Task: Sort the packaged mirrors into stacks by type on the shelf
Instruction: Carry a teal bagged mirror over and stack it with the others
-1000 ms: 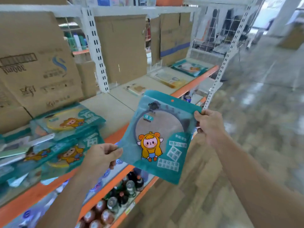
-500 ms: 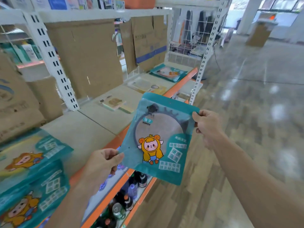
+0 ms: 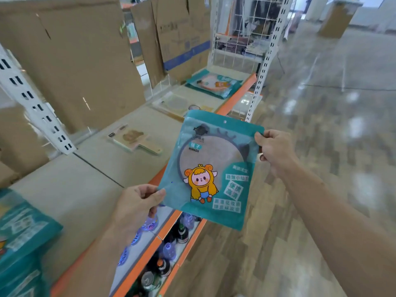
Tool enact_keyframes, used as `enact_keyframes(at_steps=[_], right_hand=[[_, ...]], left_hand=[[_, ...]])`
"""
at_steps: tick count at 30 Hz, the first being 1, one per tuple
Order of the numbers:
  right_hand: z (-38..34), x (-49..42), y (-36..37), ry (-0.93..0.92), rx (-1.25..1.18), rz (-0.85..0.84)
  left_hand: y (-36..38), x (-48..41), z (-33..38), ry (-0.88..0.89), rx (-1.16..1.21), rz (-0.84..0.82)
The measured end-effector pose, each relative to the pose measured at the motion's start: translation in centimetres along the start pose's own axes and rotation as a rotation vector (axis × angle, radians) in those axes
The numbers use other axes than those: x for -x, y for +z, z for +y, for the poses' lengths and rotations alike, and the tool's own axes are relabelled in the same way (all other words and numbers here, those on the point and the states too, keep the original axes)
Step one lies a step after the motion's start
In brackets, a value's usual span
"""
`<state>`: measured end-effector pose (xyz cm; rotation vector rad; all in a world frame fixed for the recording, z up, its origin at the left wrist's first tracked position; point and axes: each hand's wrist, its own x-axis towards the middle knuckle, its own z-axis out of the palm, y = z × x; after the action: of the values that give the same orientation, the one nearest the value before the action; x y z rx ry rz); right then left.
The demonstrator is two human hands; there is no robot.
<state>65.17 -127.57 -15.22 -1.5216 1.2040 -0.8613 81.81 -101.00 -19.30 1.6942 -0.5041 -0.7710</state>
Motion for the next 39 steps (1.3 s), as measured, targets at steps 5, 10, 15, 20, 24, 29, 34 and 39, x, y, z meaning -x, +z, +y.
enact_keyframes(at_steps=[5, 10, 15, 20, 24, 29, 34, 39], right_hand=[[0.1, -4.6, -1.2, 0.000, 0.000, 0.010], [0.1, -9.9, -3.4, 0.004, 0.001, 0.008], [0.3, -15.5, -5.6, 0.005, -0.017, -0.035], [0.8, -20.6, -6.2, 0.002, -0.035, -0.078], [0.9, -23.8, -5.5, 0.017, -0.034, -0.133], [0.5, -28.1, -3.7, 0.013, -0.030, -0.186], [-0.6, -33.2, -0.8, -0.028, 0.047, -0.243], [-2.0, -37.8, 3.2, -0.055, 0.097, -0.354]], left_hand=[[3.6, -3.1, 1.6, 0.003, 0.009, -0.008], [7.9, -6.4, 3.6, 0.007, -0.003, 0.023], [12.6, -9.5, 4.7, -0.009, 0.005, 0.058], [16.2, -12.3, 5.1, -0.001, 0.023, 0.108], [17.6, -14.1, 5.4, -0.040, 0.022, 0.141], [19.1, -17.0, 6.0, -0.054, 0.048, 0.195], [20.6, -20.6, 6.7, -0.067, 0.103, 0.230], [21.4, -23.6, 7.3, -0.098, 0.162, 0.306]])
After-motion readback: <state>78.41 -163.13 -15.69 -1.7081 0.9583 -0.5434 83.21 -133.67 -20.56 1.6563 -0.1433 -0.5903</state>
